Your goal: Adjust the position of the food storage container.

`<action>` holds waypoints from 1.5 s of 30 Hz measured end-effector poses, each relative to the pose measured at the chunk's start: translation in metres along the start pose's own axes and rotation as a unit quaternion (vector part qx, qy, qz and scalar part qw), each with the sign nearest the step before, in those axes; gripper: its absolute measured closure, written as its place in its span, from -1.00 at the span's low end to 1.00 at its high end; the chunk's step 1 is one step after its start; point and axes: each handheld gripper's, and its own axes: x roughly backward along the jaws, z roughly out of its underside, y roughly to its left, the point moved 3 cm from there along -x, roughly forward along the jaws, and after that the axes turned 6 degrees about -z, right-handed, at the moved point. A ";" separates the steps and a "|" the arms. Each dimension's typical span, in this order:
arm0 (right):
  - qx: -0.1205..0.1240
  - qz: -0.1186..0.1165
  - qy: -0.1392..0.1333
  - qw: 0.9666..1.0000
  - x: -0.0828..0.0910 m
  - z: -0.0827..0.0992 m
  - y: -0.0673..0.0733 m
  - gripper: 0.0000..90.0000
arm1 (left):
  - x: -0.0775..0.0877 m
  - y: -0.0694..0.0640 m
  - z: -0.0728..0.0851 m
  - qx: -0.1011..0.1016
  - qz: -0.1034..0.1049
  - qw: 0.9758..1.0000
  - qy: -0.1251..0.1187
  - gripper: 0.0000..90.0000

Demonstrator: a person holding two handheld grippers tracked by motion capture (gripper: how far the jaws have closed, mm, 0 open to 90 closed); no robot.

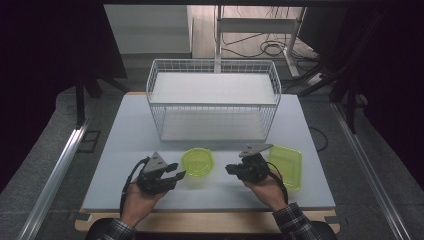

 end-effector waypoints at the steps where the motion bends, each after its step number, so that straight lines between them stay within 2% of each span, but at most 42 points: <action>1: -0.002 0.006 0.000 1.000 0.004 0.002 -0.001 0.78 | -0.006 -0.004 -0.005 -0.006 0.006 1.000 0.002 0.53; 2: -0.002 0.006 0.000 1.000 0.004 0.002 -0.001 0.78 | -0.006 -0.004 -0.005 -0.006 0.006 1.000 0.002 0.63; 4: -0.004 0.019 0.000 1.000 0.014 0.007 -0.004 0.61 | -0.023 -0.013 -0.021 -0.014 0.026 1.000 0.010 0.82; 5: -0.004 0.019 0.000 1.000 0.014 0.007 -0.004 0.61 | -0.023 -0.013 -0.021 -0.014 0.026 1.000 0.010 0.90; 6: -0.004 0.028 -0.002 1.000 0.018 0.009 -0.006 0.55 | -0.029 -0.016 -0.026 -0.017 0.029 0.999 0.014 0.90; 7: -0.001 0.040 -0.004 0.999 0.024 0.013 -0.008 0.40 | -0.039 -0.021 -0.034 -0.021 0.032 0.999 0.021 0.99; 10: 0.000 0.055 -0.006 0.998 0.032 0.017 -0.012 0.24 | -0.052 -0.027 -0.044 -0.028 0.036 0.998 0.032 1.00; 12: -0.003 0.060 -0.008 0.998 0.034 0.019 -0.014 0.20 | -0.056 -0.029 -0.047 -0.034 0.034 0.998 0.035 1.00; 15: -0.008 0.067 -0.010 0.998 0.039 0.022 -0.017 0.13 | -0.072 -0.031 -0.056 -0.045 0.030 0.998 0.046 1.00; 16: -0.008 0.067 -0.010 0.998 0.039 0.022 -0.017 0.13 | -0.072 -0.031 -0.056 -0.045 0.030 0.998 0.046 1.00; 17: -0.007 0.068 -0.012 0.998 0.040 0.022 -0.018 0.10 | -0.081 -0.032 -0.060 -0.041 0.030 0.997 0.051 1.00; 22: -0.006 0.070 -0.010 0.998 0.040 0.024 -0.018 0.05 | -0.096 -0.031 -0.062 -0.043 0.028 0.996 0.070 1.00; 24: -0.008 0.071 -0.009 0.997 0.041 0.025 -0.019 0.03 | -0.096 -0.029 -0.061 -0.040 0.035 0.996 0.070 1.00; 29: -0.012 0.075 -0.012 0.997 0.044 0.027 -0.022 0.01 | -0.090 -0.025 -0.059 -0.046 0.029 0.996 0.077 1.00; 31: -0.015 0.078 -0.014 0.997 0.047 0.028 -0.024 0.00 | -0.084 -0.019 -0.054 -0.037 0.028 0.996 0.080 1.00; 35: -0.017 0.081 -0.014 0.996 0.049 0.030 -0.026 0.00 | -0.078 -0.013 -0.050 -0.033 0.025 0.996 0.080 1.00; 36: -0.020 0.081 -0.015 0.996 0.050 0.031 -0.026 0.00 | -0.073 -0.010 -0.047 -0.039 0.019 0.995 0.086 1.00; 41: -0.023 0.085 -0.015 0.996 0.053 0.032 -0.028 0.00 | -0.062 0.000 -0.038 -0.038 0.010 0.995 0.090 1.00; 44: -0.026 0.089 -0.017 0.996 0.055 0.033 -0.030 0.00 | -0.050 0.013 -0.029 -0.025 0.001 0.996 0.089 0.99; 45: -0.027 0.090 -0.017 0.995 0.055 0.033 -0.030 0.00 | -0.050 0.013 -0.029 -0.025 0.001 0.996 0.089 0.99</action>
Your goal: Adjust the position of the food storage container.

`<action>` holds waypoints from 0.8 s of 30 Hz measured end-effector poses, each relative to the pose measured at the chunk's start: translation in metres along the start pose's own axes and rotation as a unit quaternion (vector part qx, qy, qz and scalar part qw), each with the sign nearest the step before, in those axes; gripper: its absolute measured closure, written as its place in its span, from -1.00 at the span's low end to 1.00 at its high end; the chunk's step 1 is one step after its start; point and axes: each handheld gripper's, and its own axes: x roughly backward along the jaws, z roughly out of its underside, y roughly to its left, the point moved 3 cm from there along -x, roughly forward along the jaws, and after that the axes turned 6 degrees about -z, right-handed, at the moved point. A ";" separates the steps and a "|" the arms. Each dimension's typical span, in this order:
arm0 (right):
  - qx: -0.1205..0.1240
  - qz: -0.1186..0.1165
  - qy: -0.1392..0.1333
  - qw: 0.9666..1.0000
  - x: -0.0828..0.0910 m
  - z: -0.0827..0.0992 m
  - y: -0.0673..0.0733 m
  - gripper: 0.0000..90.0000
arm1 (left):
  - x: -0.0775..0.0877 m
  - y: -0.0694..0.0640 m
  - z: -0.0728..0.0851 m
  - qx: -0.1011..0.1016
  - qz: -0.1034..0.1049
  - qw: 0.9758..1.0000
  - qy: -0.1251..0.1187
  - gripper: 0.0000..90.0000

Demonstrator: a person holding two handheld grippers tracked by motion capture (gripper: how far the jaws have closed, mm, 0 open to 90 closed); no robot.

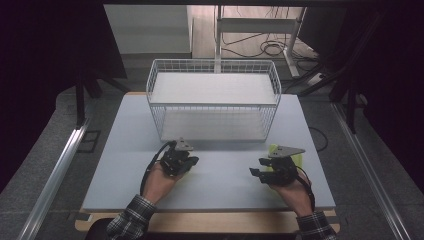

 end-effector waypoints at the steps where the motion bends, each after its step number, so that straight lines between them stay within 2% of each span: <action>1: 0.000 0.000 0.000 1.000 0.000 0.000 0.000 0.00 | 0.002 0.003 0.003 0.003 -0.002 1.000 0.000 0.99; 5: -0.003 0.002 -0.001 1.000 0.001 0.001 -0.002 0.00 | 0.012 0.014 0.015 0.018 -0.012 1.000 -0.001 0.98; 11: -0.007 0.004 0.000 1.000 0.000 0.002 -0.005 0.00 | 0.026 0.028 0.030 0.029 -0.028 0.999 0.002 0.98; 14: -0.008 0.005 0.001 1.000 0.001 0.002 -0.006 0.00 | 0.033 0.039 0.038 0.042 -0.044 0.998 0.002 0.98; 16: -0.010 0.006 0.000 1.000 0.001 0.002 -0.007 0.00 | 0.035 0.041 0.041 0.049 -0.049 0.998 0.000 0.96; 19: -0.013 0.009 -0.001 1.000 0.003 0.003 -0.010 0.00 | 0.038 0.038 0.040 0.050 -0.047 0.998 -0.008 0.90; 20: -0.019 0.012 -0.001 1.000 0.006 0.004 -0.013 0.05 | 0.040 0.030 0.038 0.048 -0.037 0.998 -0.020 0.88; 21: -0.019 0.012 -0.001 1.000 0.006 0.004 -0.013 0.05 | 0.040 0.030 0.038 0.048 -0.037 0.998 -0.020 0.85; 22: -0.032 0.017 -0.004 0.999 0.011 0.006 -0.019 0.19 | 0.041 0.020 0.036 0.042 -0.027 0.998 -0.029 0.82; 24: -0.041 0.027 -0.003 0.999 0.018 0.008 -0.025 0.38 | 0.040 0.010 0.035 0.041 -0.016 0.998 -0.040 0.73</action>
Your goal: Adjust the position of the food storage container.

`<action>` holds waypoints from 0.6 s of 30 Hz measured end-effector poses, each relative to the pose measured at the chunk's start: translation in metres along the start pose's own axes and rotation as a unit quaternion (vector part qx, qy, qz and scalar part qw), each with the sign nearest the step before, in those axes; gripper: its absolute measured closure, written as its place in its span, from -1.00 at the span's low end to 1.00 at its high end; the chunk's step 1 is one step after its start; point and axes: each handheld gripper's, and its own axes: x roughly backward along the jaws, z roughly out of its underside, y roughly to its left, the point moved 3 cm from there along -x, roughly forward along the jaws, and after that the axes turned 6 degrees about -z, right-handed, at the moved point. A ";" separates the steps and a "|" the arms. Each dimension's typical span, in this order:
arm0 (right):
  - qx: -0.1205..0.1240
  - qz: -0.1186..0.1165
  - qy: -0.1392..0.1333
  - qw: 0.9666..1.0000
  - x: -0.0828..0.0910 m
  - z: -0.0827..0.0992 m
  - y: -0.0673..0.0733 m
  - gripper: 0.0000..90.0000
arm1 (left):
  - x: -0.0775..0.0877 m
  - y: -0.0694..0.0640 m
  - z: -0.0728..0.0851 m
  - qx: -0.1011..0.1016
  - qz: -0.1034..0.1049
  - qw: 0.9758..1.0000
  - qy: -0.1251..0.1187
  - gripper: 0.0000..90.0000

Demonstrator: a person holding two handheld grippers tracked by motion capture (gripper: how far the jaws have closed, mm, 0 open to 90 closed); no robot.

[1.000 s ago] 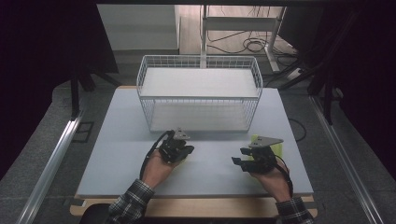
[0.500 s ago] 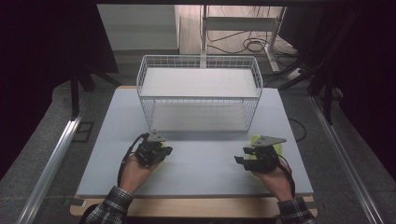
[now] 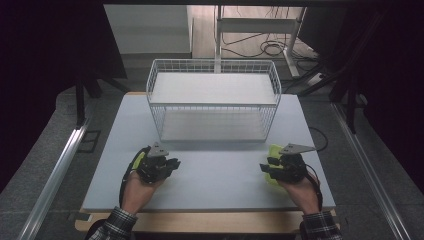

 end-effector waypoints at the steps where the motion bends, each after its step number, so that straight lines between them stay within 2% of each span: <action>1: 0.000 0.000 0.000 1.000 0.000 0.000 0.000 0.38 | 0.000 0.000 0.000 0.000 0.000 1.000 0.000 0.67; 2: -0.012 0.012 -0.002 1.000 0.008 0.003 -0.007 0.59 | -0.001 -0.009 0.002 -0.005 0.010 1.000 -0.004 0.61; 3: -0.012 0.012 -0.002 1.000 0.008 0.003 -0.007 0.59 | -0.001 -0.009 0.002 -0.005 0.010 1.000 -0.004 0.53; 4: -0.017 0.026 -0.005 1.000 0.016 0.005 -0.014 0.78 | -0.002 -0.018 0.004 -0.014 0.016 1.000 -0.013 0.43; 5: -0.017 0.026 -0.005 1.000 0.016 0.005 -0.014 0.78 | -0.002 -0.018 0.004 -0.014 0.016 1.000 -0.013 0.33; 6: -0.017 0.033 -0.006 0.999 0.019 0.006 -0.017 0.86 | -0.003 -0.023 0.006 -0.016 0.020 0.999 -0.019 0.33; 7: -0.024 0.052 -0.009 0.998 0.028 0.010 -0.027 0.97 | -0.004 -0.026 0.008 -0.016 0.022 0.999 -0.021 0.12; 8: -0.024 0.052 -0.009 0.998 0.028 0.010 -0.027 0.97 | -0.005 -0.028 0.009 -0.017 0.023 0.999 -0.023 0.12; 9: -0.028 0.062 -0.011 0.998 0.030 0.011 -0.030 0.97 | -0.006 -0.031 0.012 -0.018 0.024 0.999 -0.024 0.04; 10: -0.036 0.089 -0.013 0.995 0.039 0.016 -0.040 0.98 | -0.008 -0.036 0.018 -0.019 0.032 0.999 -0.026 -0.12; 12: -0.046 0.111 -0.017 0.993 0.046 0.020 -0.050 0.98 | -0.011 -0.039 0.022 -0.021 0.036 0.999 -0.024 -0.27; 13: -0.046 0.111 -0.017 0.993 0.046 0.020 -0.050 0.98 | -0.011 -0.039 0.022 -0.021 0.036 0.999 -0.024 -0.32; 15: -0.061 0.131 -0.020 0.989 0.053 0.028 -0.063 0.98 | -0.015 -0.043 0.026 -0.032 0.029 0.999 -0.024 -0.44; 17: -0.067 0.145 -0.016 0.987 0.055 0.033 -0.071 0.98 | -0.016 -0.044 0.026 -0.039 0.025 0.999 -0.020 -0.48; 18: -0.067 0.145 -0.016 0.987 0.055 0.033 -0.071 0.98 | -0.016 -0.045 0.027 -0.044 0.023 0.999 -0.019 -0.48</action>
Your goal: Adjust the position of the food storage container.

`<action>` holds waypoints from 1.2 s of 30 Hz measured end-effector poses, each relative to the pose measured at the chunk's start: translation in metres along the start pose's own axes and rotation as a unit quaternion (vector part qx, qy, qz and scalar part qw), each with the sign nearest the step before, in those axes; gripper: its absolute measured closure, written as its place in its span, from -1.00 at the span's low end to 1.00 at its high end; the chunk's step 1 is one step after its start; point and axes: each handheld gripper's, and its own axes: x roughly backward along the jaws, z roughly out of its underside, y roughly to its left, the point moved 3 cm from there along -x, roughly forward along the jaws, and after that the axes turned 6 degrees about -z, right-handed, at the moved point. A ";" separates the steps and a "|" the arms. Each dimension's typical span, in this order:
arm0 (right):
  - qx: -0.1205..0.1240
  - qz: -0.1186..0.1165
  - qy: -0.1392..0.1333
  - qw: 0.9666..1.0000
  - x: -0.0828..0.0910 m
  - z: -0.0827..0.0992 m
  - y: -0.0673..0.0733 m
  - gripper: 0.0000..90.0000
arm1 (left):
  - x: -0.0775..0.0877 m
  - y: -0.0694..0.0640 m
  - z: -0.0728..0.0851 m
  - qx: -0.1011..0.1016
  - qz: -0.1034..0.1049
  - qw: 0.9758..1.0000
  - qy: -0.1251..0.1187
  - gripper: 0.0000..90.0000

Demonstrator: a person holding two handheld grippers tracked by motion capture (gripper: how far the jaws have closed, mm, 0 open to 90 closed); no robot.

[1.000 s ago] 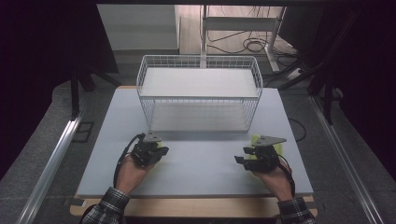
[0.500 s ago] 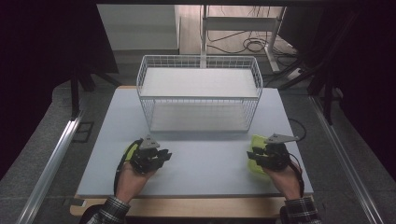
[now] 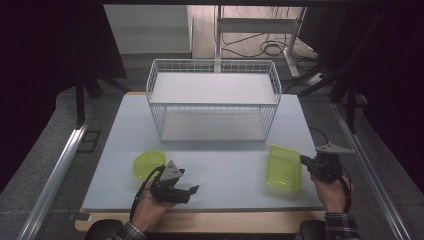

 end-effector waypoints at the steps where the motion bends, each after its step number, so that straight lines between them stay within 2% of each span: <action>1: -0.006 0.004 0.003 1.000 -0.001 0.003 -0.006 0.98 | -0.001 -0.002 0.001 -0.008 -0.006 1.000 0.001 -0.51; 5: -0.009 0.009 0.013 1.000 -0.008 0.007 -0.010 0.97 | -0.003 -0.002 0.002 -0.023 -0.016 1.000 0.000 -0.55; 10: -0.011 0.003 0.011 1.000 -0.013 0.006 -0.009 0.97 | -0.004 -0.001 0.003 -0.021 -0.018 1.000 0.002 -0.57; 16: -0.010 -0.021 0.008 1.000 -0.023 -0.001 0.002 0.97 | -0.004 0.000 0.003 -0.017 -0.019 1.000 0.001 -0.58; 20: 0.006 -0.052 0.013 0.999 -0.039 -0.012 0.023 0.97 | -0.004 0.000 0.003 -0.016 -0.021 1.000 0.000 -0.57; 21: 0.006 -0.052 0.013 0.999 -0.039 -0.012 0.023 0.97 | -0.004 0.000 0.003 -0.016 -0.021 1.000 0.000 -0.57; 23: 0.023 -0.069 0.020 0.997 -0.049 -0.018 0.038 0.97 | -0.004 0.000 0.003 -0.017 -0.021 1.000 0.000 -0.57; 24: 0.023 -0.069 0.020 0.997 -0.049 -0.018 0.038 0.97 | -0.004 0.000 0.003 -0.017 -0.021 1.000 0.001 -0.57; 26: 0.035 -0.092 0.027 0.995 -0.061 -0.025 0.056 0.97 | -0.003 0.000 0.002 -0.016 -0.020 1.000 0.001 -0.56; 27: 0.035 -0.092 0.027 0.995 -0.061 -0.025 0.056 0.97 | -0.003 0.000 0.002 -0.016 -0.020 1.000 0.001 -0.55; 28: 0.045 -0.111 0.032 0.992 -0.069 -0.028 0.070 0.97 | -0.002 0.001 0.002 -0.014 -0.020 1.000 0.002 -0.54; 29: 0.045 -0.111 0.032 0.992 -0.069 -0.028 0.070 0.97 | -0.002 0.001 0.002 -0.014 -0.020 1.000 0.002 -0.53; 30: 0.059 -0.131 0.042 0.989 -0.078 -0.030 0.085 0.97 | -0.002 0.001 0.002 -0.012 -0.020 1.000 0.003 -0.52; 31: 0.059 -0.131 0.042 0.989 -0.078 -0.030 0.085 0.97 | -0.002 0.001 0.002 -0.012 -0.020 1.000 0.003 -0.51; 32: 0.074 -0.129 0.038 0.988 -0.080 -0.034 0.096 0.96 | -0.001 0.001 0.002 -0.012 -0.022 1.000 0.003 -0.50; 34: 0.080 -0.127 0.034 0.988 -0.078 -0.036 0.098 0.96 | 0.000 0.002 0.002 -0.013 -0.022 1.000 0.004 -0.47; 35: 0.082 -0.128 0.017 0.988 -0.067 -0.040 0.098 0.96 | 0.000 0.002 0.002 -0.010 -0.019 1.000 0.003 -0.46; 36: 0.082 -0.128 0.017 0.988 -0.067 -0.040 0.098 0.96 | 0.000 0.002 0.002 -0.010 -0.019 1.000 0.003 -0.44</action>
